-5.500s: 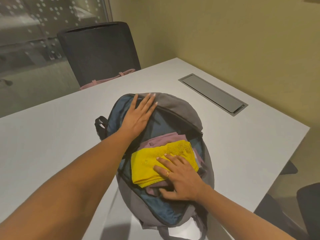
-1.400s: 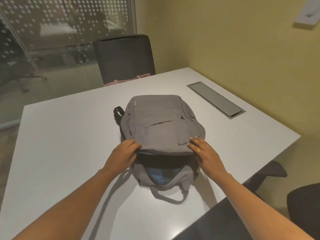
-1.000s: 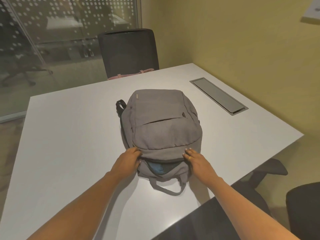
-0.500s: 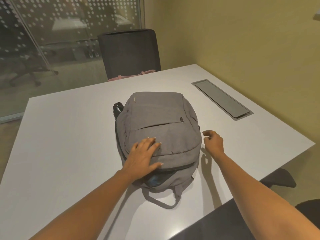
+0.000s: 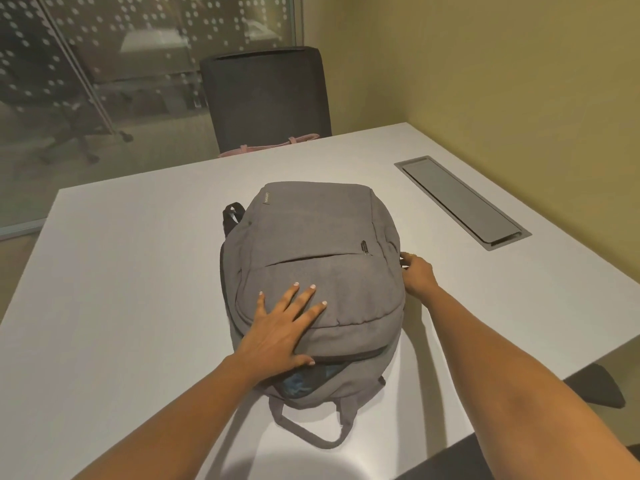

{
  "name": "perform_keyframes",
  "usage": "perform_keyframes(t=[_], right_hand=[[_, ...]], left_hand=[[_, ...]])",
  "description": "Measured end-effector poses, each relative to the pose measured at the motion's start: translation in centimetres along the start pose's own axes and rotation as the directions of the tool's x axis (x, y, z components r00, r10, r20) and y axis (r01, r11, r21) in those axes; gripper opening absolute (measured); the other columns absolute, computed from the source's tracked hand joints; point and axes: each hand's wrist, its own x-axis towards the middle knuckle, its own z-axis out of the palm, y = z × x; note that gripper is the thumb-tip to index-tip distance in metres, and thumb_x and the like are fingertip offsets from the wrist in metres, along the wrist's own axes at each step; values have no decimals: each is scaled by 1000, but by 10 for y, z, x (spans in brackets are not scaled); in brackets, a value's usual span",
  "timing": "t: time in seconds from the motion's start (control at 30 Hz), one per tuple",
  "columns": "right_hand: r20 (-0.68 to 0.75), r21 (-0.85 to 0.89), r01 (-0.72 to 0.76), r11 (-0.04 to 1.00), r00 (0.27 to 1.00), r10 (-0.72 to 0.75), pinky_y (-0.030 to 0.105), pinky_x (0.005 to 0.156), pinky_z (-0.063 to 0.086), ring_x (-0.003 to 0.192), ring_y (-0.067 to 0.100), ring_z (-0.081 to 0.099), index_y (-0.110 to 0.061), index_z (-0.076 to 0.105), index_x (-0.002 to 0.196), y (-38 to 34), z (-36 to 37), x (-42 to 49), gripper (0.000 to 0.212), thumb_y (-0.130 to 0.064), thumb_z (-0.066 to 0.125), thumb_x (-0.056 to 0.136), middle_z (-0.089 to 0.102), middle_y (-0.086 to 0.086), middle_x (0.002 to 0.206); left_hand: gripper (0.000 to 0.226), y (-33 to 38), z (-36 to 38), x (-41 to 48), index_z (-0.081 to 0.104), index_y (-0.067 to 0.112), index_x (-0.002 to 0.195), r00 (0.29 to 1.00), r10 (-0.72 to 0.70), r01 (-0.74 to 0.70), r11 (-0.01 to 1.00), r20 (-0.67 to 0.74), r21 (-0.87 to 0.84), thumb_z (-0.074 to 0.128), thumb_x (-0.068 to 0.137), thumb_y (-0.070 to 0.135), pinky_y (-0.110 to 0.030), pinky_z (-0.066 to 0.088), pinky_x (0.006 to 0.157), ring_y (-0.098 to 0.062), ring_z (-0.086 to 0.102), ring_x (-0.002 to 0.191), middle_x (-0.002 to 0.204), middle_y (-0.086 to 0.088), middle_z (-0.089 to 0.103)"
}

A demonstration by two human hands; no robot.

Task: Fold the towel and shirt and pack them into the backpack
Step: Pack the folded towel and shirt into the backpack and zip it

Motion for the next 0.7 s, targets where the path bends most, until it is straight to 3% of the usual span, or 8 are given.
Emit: perform_keyframes(t=[0.17, 0.23, 0.3, 0.37, 0.57, 0.63, 0.7], right_hand=[[-121, 42, -86, 995, 989, 90, 40, 95, 46, 110, 35, 56, -2, 63, 115, 2, 0, 7, 28, -8, 53, 89, 62, 18, 118], [-166, 56, -93, 994, 981, 101, 37, 91, 47, 106, 33, 58, -3, 67, 109, 5, -2, 5, 24, -10, 57, 89, 65, 17, 114], [-211, 12, -68, 998, 975, 69, 31, 84, 44, 103, 33, 59, -3, 67, 109, 10, -3, 1, 24, -13, 55, 92, 66, 17, 112], [-251, -67, -24, 997, 968, 6, 30, 77, 43, 98, 34, 60, -2, 67, 107, 13, -4, -10, 24, -13, 50, 94, 67, 17, 107], [-270, -328, 127, 936, 937, -222, 30, 59, 37, 77, 31, 56, -2, 68, 82, 26, 3, -55, 26, -11, 46, 93, 65, 13, 81], [-232, -390, 156, 907, 937, -261, 29, 60, 27, 74, 27, 44, -8, 53, 64, 27, 7, -76, 31, -11, 43, 93, 49, 3, 66], [-208, -416, 180, 891, 935, -286, 29, 60, 24, 75, 23, 36, -9, 48, 62, 29, 12, -98, 32, -11, 42, 93, 40, 0, 63]], left_hand=[[121, -2, -2, 1, 32, 28, 138, 997, -14, 16, 999, 77, -35, 76, 35, 72, -68, 43, 80, -30, 49, 127, 142, -6, 46], [116, 0, -4, 3, 17, 29, 143, 996, -1, 6, 998, 92, -57, 79, 50, 59, -70, 35, 90, -31, 33, 138, 151, -7, 31], [102, 1, -5, 4, 0, 32, 146, 995, 15, -3, 994, 103, -110, 69, 72, 45, -67, 19, 104, -25, 6, 145, 158, -2, 3], [94, 1, -11, 5, -4, 32, 147, 989, 4, 18, 989, 149, -145, 62, 80, 40, -63, 14, 109, -21, -5, 145, 157, 3, -7], [88, -6, -16, 6, 3, 30, 148, 984, 28, 4, 983, 173, -181, 60, 82, 37, -58, 20, 111, -17, -3, 145, 157, 7, -5], [87, -6, -17, 6, 4, 30, 148, 984, 27, 8, 980, 175, -199, 60, 82, 37, -60, 20, 111, -18, -2, 145, 157, 8, -4], [85, -4, -18, 5, 5, 29, 148, 983, 22, 17, 977, 180, -214, 59, 82, 35, -61, 19, 111, -18, -2, 145, 157, 7, -4]])
